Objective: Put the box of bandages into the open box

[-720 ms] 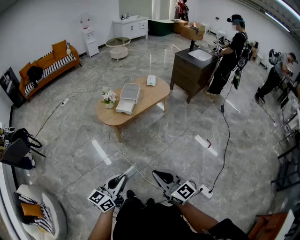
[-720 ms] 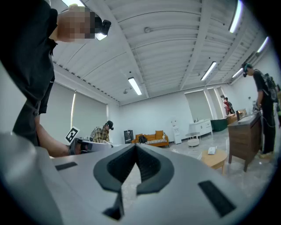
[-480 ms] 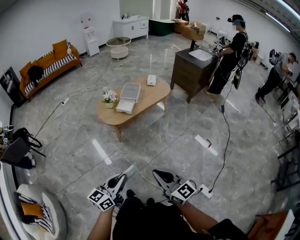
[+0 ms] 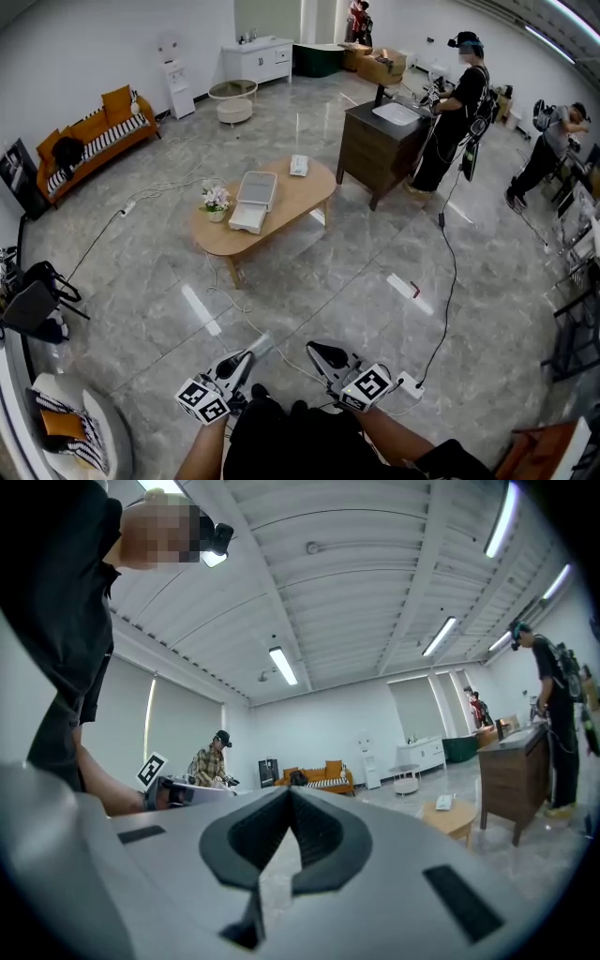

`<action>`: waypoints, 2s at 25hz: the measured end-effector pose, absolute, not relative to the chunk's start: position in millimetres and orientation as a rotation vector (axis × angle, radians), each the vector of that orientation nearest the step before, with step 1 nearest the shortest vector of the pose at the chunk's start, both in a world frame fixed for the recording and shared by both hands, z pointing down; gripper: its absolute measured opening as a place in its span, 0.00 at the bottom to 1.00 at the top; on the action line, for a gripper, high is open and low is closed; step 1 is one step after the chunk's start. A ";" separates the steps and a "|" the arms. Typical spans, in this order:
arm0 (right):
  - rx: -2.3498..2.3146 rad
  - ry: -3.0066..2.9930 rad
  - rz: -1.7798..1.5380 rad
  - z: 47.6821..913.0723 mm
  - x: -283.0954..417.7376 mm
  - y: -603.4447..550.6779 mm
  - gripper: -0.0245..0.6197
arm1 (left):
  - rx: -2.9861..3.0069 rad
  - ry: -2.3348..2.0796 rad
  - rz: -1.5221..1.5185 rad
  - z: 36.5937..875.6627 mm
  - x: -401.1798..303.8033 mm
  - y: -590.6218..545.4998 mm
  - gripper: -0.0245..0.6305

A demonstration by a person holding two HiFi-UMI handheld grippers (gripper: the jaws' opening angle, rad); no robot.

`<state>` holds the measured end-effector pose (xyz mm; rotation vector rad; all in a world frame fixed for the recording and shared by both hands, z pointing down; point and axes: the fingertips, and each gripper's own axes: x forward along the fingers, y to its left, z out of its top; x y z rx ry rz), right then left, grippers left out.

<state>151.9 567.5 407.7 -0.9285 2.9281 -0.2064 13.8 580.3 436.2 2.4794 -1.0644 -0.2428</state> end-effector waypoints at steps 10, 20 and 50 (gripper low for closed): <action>-0.937 2.892 -0.197 402.7 159.1 566.6 0.06 | 2.467 -1.105 -0.240 433.9 7.1 581.8 0.08; -0.945 2.855 -0.226 402.2 173.7 561.2 0.06 | 2.477 -1.142 -0.238 427.8 -1.0 578.4 0.08; -0.999 2.946 -0.271 406.5 148.4 344.0 0.06 | 2.392 -1.105 -0.335 448.9 -27.3 341.9 0.08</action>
